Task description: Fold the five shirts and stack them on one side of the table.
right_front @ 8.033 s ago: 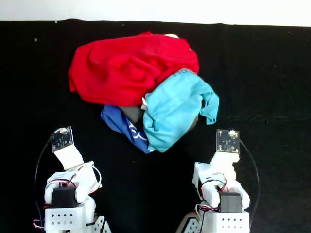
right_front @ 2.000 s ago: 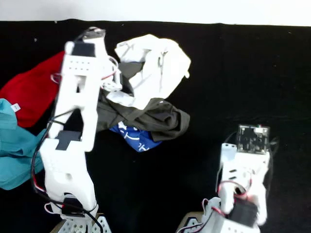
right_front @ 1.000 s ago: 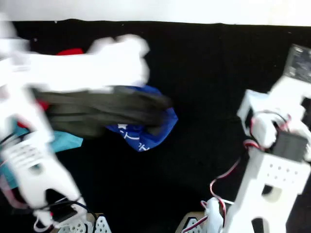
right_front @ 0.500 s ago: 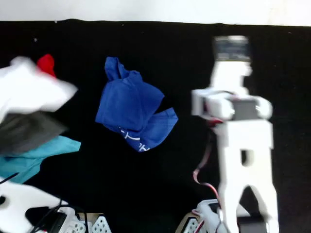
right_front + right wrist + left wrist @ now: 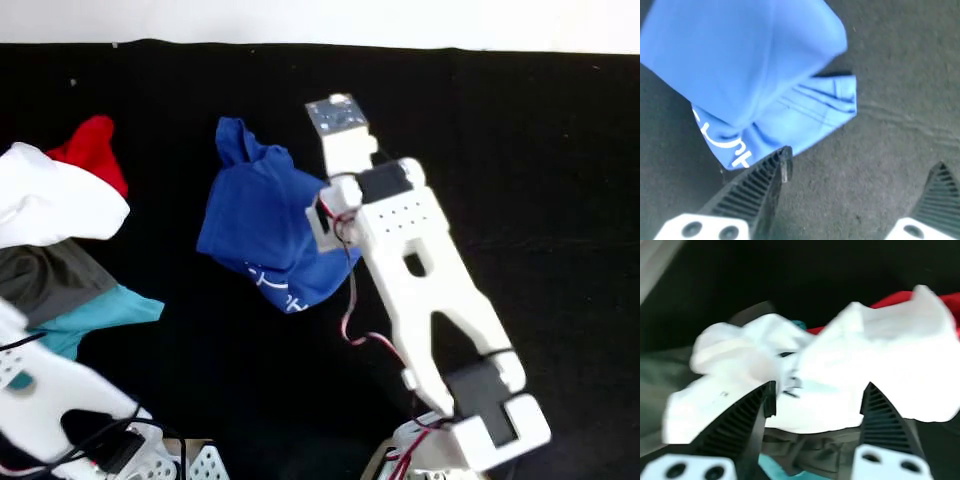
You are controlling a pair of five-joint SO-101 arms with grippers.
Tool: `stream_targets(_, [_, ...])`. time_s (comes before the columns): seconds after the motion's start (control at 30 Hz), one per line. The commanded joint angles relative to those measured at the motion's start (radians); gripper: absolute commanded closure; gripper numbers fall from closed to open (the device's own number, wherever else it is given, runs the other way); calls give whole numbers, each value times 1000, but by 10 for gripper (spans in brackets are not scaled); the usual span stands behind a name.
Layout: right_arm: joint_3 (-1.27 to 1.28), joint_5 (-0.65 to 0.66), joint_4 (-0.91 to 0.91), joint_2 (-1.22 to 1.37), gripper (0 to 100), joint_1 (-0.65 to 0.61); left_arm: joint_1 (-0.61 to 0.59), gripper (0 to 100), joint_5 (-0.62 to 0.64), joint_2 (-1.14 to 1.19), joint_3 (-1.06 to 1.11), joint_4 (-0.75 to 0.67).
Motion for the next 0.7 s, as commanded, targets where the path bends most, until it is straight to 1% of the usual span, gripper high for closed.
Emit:
stream_targets(0.0, [-120,-6,-1,47,601,-87,42,720,15,-77,-22,9])
stream_targets(0.07, [-189,-6,-1,110,601,-153,35,720,52,-96,-21,11])
stream_targets(0.13, [-263,-8,-1,186,601,-223,21,720,61,-117,24,11])
stream_targets(0.2, [-344,-9,-1,274,601,-280,10,720,63,-142,110,11])
stream_targets(0.33, [-522,-11,4,473,601,-360,-5,720,63,-208,348,9])
stream_targets(0.47, [-700,-11,7,657,601,-412,-15,720,63,-283,545,6])
stream_targets(0.57, [-834,-9,4,782,601,-421,-18,720,63,-326,624,5])
stream_targets(0.67, [-960,-6,8,912,602,-406,-21,720,63,-357,656,5])
